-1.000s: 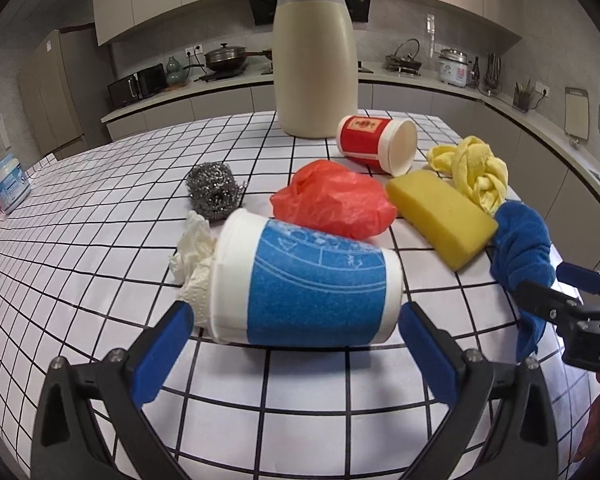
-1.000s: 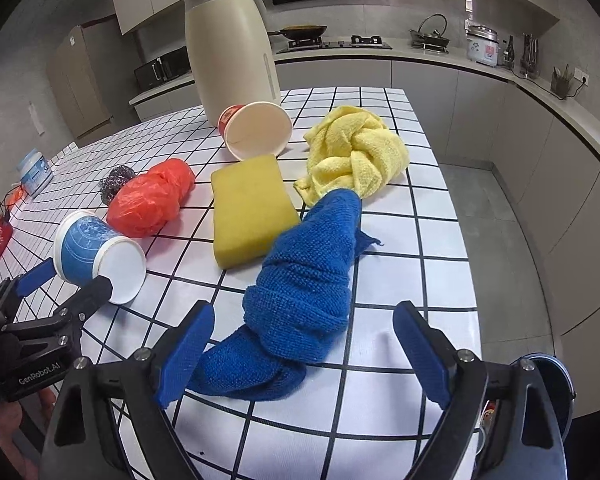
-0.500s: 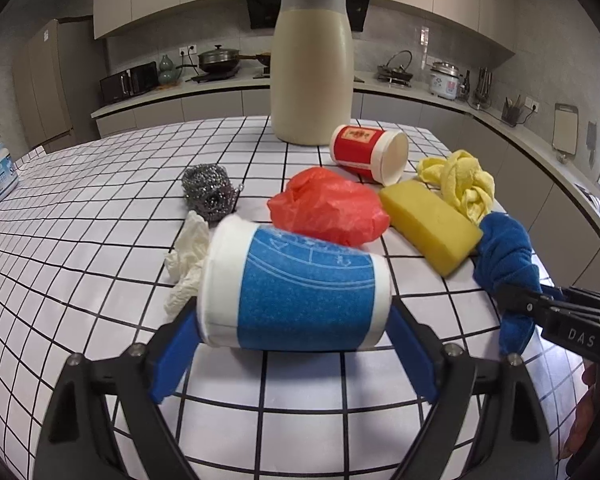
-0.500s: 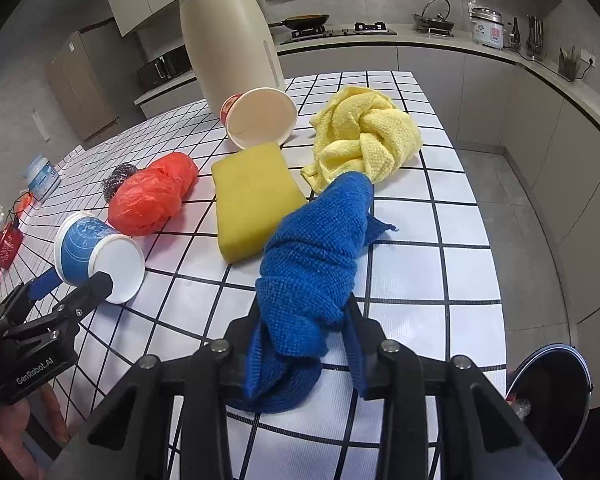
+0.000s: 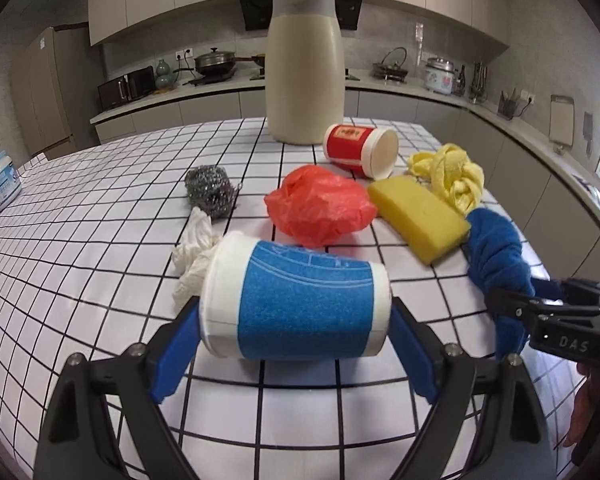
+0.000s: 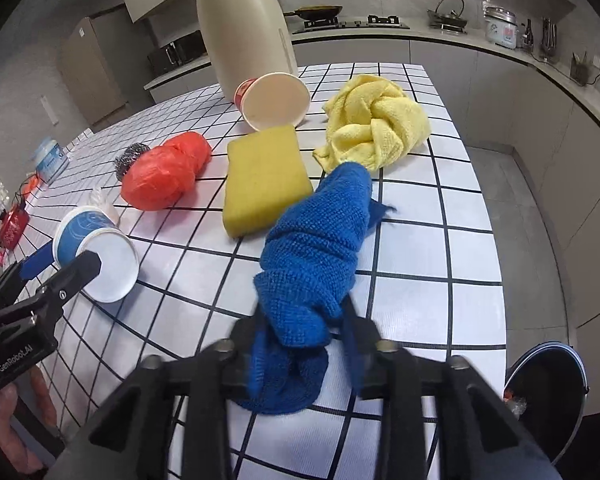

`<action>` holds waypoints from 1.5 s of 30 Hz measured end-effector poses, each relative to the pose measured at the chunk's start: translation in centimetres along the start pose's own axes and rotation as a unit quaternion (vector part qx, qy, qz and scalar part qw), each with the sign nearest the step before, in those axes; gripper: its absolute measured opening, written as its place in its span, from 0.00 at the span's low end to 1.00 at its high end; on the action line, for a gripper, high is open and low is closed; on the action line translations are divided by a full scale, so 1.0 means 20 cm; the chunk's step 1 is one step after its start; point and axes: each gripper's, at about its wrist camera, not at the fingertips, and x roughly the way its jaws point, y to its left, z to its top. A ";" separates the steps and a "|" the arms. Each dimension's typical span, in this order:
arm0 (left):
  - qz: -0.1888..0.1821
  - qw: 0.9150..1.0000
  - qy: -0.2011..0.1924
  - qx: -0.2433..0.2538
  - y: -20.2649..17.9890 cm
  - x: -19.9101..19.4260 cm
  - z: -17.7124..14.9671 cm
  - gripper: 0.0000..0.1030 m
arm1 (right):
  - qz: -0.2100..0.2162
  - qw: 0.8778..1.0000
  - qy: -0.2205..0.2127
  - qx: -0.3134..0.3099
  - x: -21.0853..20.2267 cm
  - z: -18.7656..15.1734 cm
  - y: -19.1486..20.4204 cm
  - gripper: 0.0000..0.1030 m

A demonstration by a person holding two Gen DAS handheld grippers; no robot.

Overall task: Collect trash
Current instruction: 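Grasp the blue-and-white paper cup with the left tool while the right tool grasps the blue cloth, then lift the paper cup and blue cloth and carry both over the black bin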

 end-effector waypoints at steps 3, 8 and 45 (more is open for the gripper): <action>0.000 1.000 0.015 0.005 -0.01 0.02 -0.04 0.88 | -0.020 1.000 -0.003 -0.001 0.00 0.00 0.01 0.72; -0.015 1.000 0.022 -0.004 0.00 0.03 -0.06 0.86 | -0.011 1.000 -0.006 -0.006 0.00 0.00 -0.01 0.15; -0.073 0.994 -0.063 0.053 -0.69 -0.42 0.00 0.85 | -0.023 0.996 -0.083 0.030 -0.74 -0.30 -0.50 0.14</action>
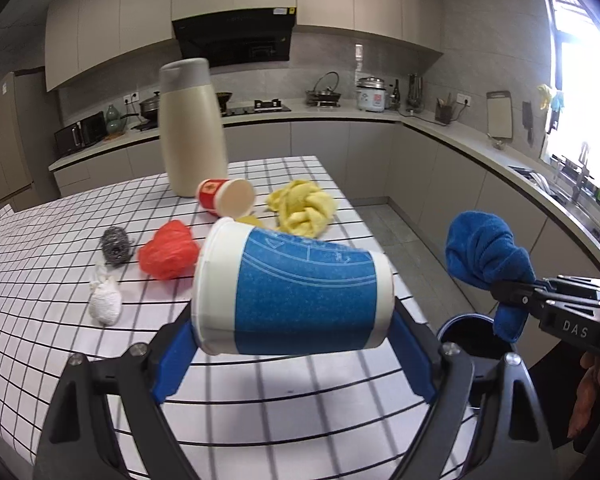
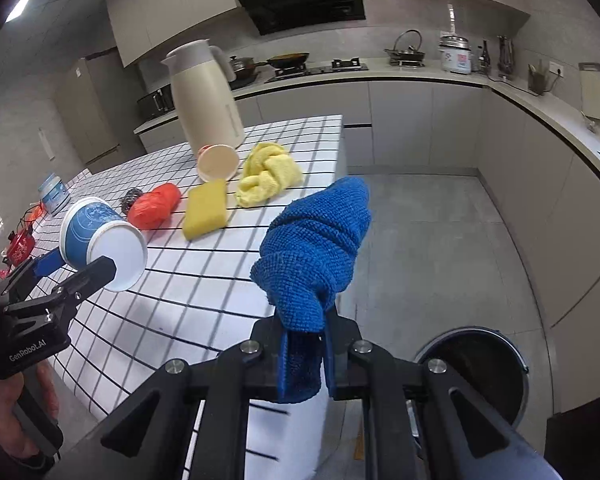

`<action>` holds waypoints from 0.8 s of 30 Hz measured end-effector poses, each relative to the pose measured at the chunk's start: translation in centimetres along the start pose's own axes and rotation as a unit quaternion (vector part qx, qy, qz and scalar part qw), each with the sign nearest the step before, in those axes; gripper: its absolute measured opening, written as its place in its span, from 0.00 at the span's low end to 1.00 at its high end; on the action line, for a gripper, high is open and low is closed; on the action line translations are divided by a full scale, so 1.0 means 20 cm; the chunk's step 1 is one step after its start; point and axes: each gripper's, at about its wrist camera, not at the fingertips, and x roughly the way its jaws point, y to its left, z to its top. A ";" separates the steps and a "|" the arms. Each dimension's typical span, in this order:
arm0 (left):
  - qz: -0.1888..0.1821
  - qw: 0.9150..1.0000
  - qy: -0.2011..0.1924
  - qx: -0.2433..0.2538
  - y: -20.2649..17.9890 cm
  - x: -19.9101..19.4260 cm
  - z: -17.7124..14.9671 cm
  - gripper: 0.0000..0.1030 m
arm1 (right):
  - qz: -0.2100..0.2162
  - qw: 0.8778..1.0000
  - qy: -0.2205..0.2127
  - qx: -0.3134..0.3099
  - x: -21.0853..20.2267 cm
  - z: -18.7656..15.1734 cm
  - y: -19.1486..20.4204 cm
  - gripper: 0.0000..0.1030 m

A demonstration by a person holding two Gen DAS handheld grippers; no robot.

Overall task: Collect trash
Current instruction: 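Lift the paper cup and blue cloth and carry both over the black bin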

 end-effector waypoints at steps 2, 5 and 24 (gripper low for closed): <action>-0.007 1.000 -0.001 0.005 -0.09 0.00 0.01 0.85 | -0.007 1.000 -0.001 0.006 -0.05 -0.03 -0.09 0.14; -0.022 1.000 -0.001 0.015 -0.24 0.00 0.01 0.85 | -0.018 1.000 -0.003 0.015 -0.15 -0.07 -0.23 0.14; -0.098 0.992 0.055 0.051 -1.05 0.20 -0.12 0.85 | -0.056 0.996 0.033 0.053 -0.42 -0.45 -1.04 0.14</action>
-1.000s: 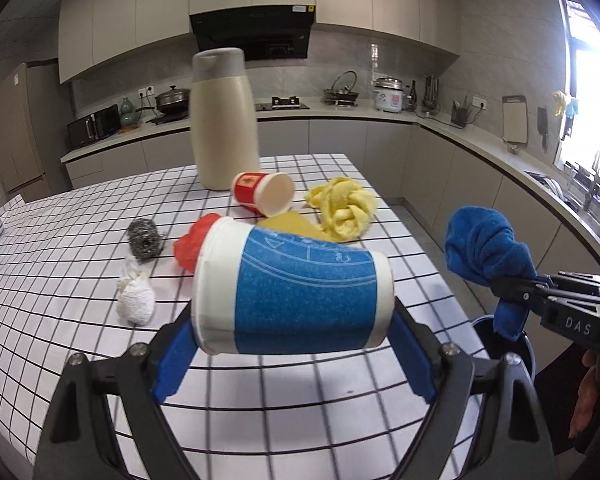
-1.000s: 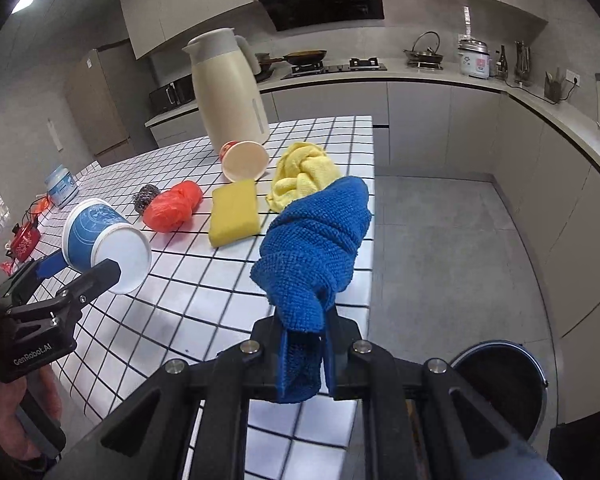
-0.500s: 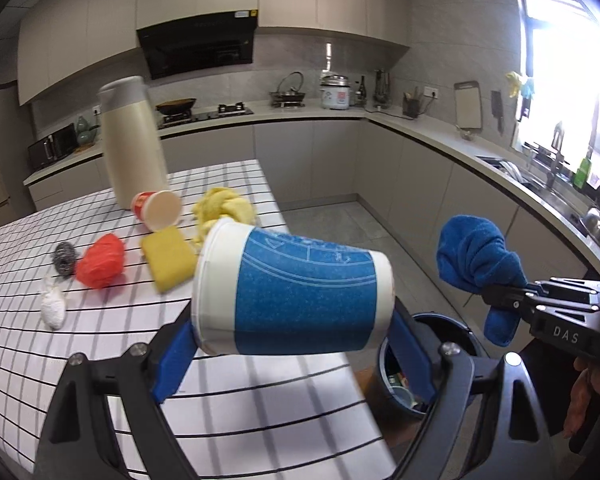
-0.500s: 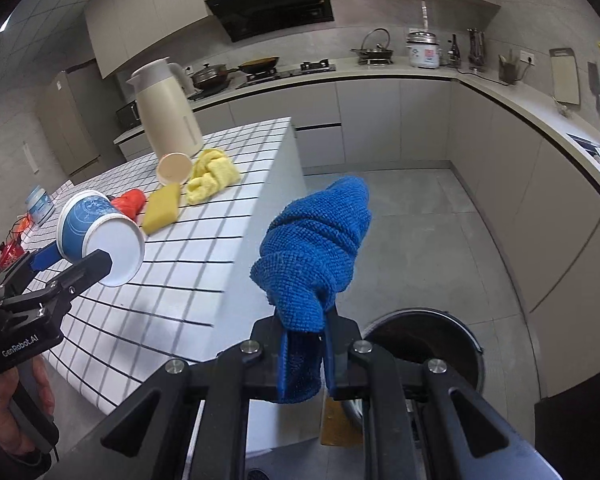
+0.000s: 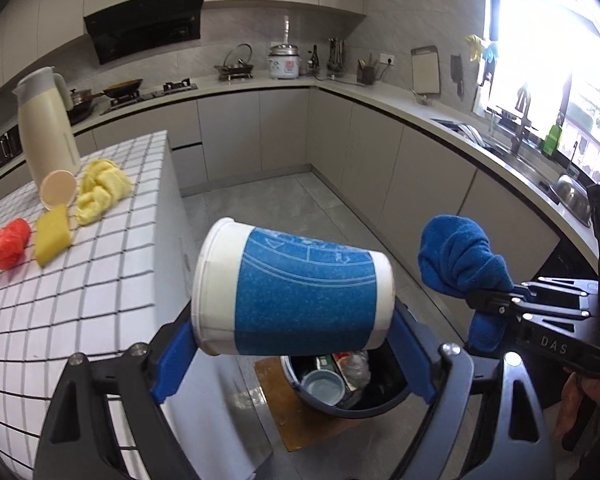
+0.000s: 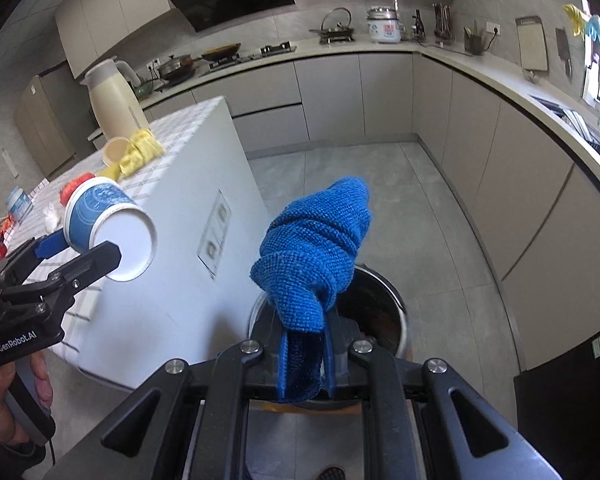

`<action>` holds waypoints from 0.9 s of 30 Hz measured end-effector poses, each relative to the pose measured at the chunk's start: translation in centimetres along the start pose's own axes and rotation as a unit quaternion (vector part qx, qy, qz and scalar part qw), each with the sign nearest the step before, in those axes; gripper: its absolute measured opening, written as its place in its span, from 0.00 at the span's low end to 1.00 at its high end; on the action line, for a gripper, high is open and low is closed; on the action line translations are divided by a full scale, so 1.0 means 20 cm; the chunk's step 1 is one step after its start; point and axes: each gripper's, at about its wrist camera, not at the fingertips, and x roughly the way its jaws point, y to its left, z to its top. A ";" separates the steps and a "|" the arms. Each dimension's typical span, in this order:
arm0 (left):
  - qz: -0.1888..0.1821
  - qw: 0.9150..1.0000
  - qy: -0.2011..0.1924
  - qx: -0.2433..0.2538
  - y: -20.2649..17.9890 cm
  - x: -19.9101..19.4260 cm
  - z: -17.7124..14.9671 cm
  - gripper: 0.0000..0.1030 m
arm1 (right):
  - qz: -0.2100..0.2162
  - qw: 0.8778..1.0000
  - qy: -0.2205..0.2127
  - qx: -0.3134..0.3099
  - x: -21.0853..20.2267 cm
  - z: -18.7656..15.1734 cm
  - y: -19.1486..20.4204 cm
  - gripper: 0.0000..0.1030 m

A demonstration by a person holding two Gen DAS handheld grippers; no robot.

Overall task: Collect trash
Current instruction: 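Lift the paper cup and blue cloth and carry both over the black bin, then open both tools to drop the paper cup and blue cloth into the bin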

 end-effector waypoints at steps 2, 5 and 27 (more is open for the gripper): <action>-0.006 1.000 0.010 -0.001 -0.05 0.05 -0.02 0.85 | 0.002 1.000 0.009 -0.002 0.02 -0.03 -0.05 0.14; -0.009 1.000 0.024 -0.004 -0.10 0.11 -0.05 0.85 | 0.007 1.000 0.024 -0.007 0.06 -0.07 -0.12 0.14; -0.036 0.985 0.153 -0.072 -0.25 0.66 -0.25 0.86 | 0.069 0.982 0.140 -0.110 0.70 -0.25 -0.30 0.15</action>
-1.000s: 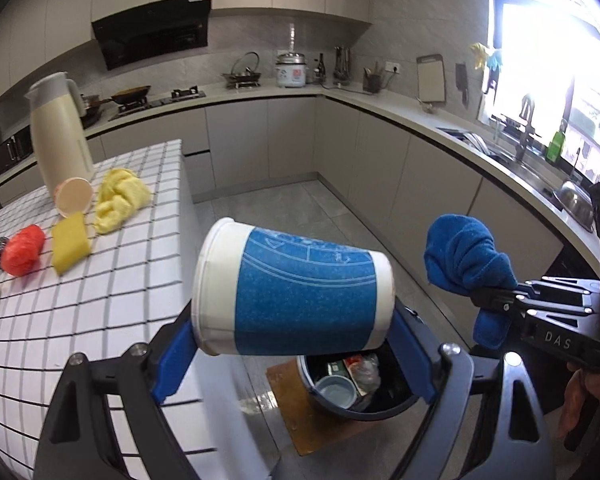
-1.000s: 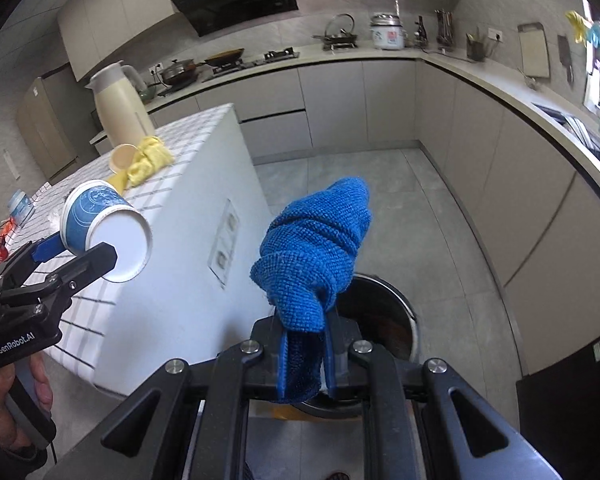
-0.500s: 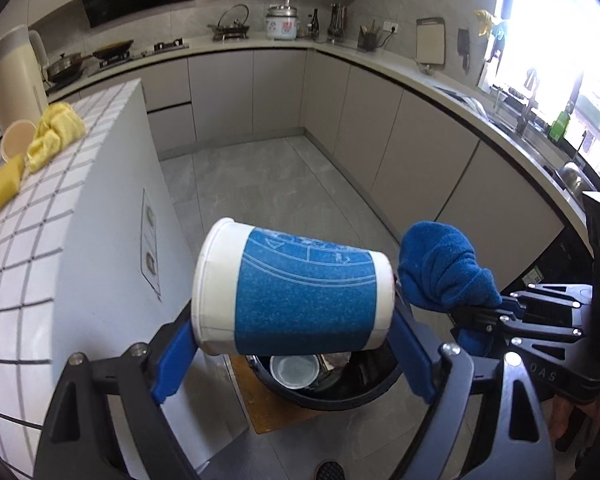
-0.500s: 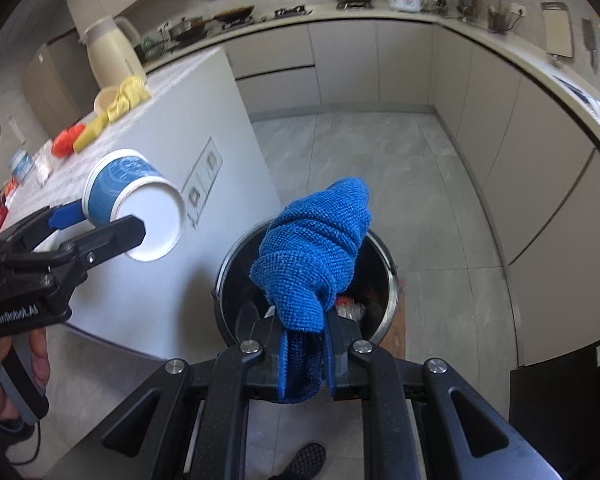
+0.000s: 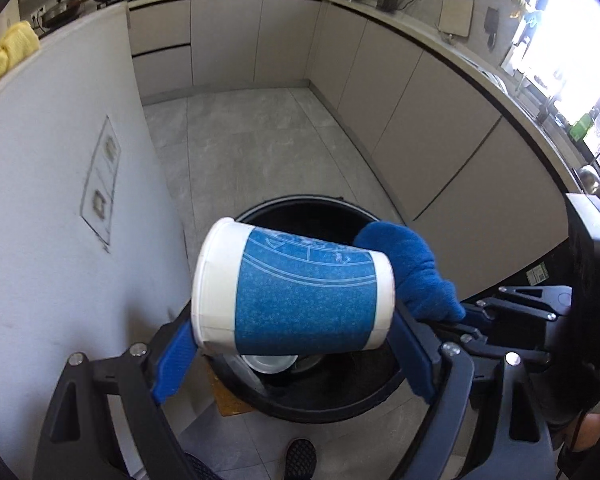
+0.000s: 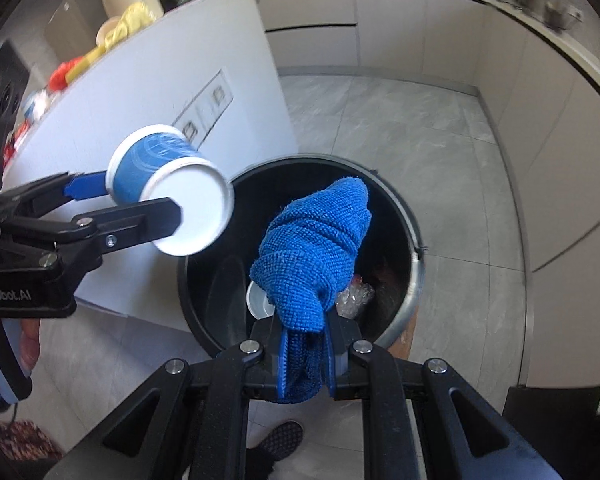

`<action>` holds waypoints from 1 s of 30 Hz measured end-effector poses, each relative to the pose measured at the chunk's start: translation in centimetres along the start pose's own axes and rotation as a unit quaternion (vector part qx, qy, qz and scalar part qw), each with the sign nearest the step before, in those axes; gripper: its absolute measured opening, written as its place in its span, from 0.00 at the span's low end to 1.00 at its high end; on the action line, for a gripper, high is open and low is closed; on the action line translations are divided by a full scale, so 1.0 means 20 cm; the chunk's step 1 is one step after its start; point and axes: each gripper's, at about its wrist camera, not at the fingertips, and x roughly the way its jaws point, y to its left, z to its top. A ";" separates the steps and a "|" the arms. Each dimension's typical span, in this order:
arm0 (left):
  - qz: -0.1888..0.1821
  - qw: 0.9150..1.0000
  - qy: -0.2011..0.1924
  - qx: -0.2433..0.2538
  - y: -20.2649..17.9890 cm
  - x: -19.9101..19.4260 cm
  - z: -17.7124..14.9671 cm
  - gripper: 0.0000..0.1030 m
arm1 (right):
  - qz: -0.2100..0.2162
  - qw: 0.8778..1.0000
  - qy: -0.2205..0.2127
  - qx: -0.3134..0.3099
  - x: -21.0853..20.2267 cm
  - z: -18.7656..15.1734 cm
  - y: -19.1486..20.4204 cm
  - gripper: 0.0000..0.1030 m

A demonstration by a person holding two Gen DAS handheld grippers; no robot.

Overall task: Collect trash
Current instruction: 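Open both tools to drop the paper cup and blue cloth into the bin, then move both tools back over the table toward the tissue and sponge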

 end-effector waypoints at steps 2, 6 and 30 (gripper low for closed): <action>-0.015 1.000 0.014 -0.016 0.02 0.07 0.01 0.87 | 0.003 1.000 0.011 -0.018 0.07 0.01 -0.01 0.18; -0.021 0.997 0.030 -0.062 0.10 0.15 0.01 0.98 | -0.049 0.993 0.044 -0.096 0.28 -0.02 0.01 0.77; 0.074 0.996 -0.041 -0.022 0.06 -0.24 0.06 0.99 | -0.056 0.997 -0.014 0.060 -0.01 0.17 -0.12 1.00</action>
